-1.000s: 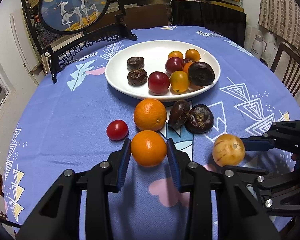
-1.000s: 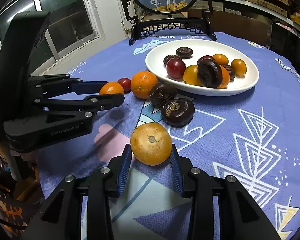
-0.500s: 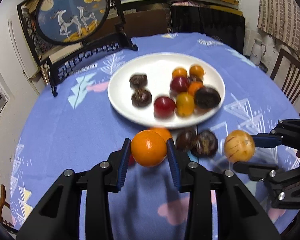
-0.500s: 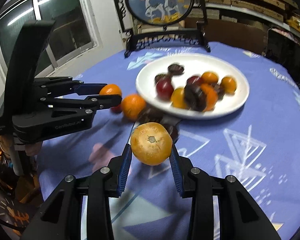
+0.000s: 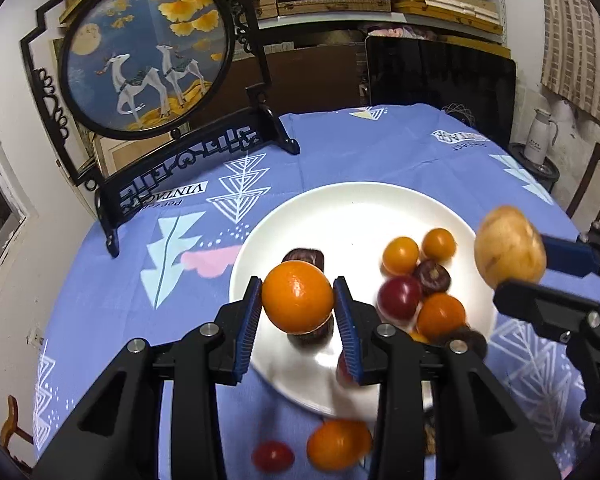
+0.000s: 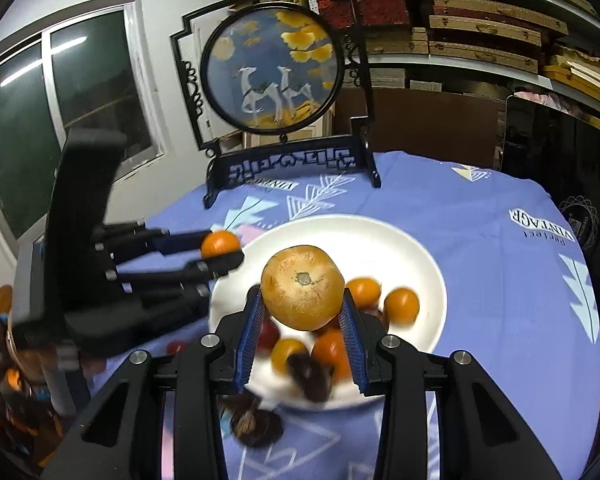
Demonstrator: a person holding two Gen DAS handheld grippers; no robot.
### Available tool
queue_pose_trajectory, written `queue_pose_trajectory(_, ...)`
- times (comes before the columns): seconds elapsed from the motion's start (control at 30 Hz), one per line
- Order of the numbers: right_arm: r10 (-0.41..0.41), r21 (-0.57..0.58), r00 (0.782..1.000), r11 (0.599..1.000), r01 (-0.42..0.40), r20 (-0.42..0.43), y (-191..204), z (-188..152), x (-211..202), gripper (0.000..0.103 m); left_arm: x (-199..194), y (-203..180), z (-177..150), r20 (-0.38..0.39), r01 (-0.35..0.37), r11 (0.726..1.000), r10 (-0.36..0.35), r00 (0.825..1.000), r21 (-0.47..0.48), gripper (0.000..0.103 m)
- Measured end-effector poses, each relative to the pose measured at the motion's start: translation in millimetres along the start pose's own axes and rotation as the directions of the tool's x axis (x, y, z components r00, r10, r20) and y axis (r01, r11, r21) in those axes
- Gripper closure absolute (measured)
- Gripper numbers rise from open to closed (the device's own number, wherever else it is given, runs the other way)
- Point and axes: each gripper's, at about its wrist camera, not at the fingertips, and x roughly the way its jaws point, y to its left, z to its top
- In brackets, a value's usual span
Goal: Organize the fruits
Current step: 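Carry both fruits over the plate and open both grippers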
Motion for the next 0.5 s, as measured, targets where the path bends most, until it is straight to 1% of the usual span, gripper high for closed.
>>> queue_pose_trajectory(0.13, -0.010, 0.016, 1.000, 1.000, 0.010, -0.010, -12.1, 15.0, 19.8, 0.064, 20.4, -1.6, 7.9, -0.019, -0.009, 1.000, 0.009, 1.000, 0.002, 0.068)
queue_pose_trajectory(0.33, -0.004, 0.050, 1.000, 0.999, 0.004, -0.016, -23.3, 20.7, 42.2, 0.064, 40.2, -2.5, 10.8, -0.039, -0.009, 1.000, 0.009, 0.999, 0.003, 0.068)
queue_pose_trajectory(0.5, -0.009, 0.044, 0.999, 0.999, 0.010, -0.038, -25.2, 23.7, 60.7, 0.064, 53.2, -2.0, 13.0, -0.057, -0.014, 1.000, 0.014, 0.998, 0.006, 0.068)
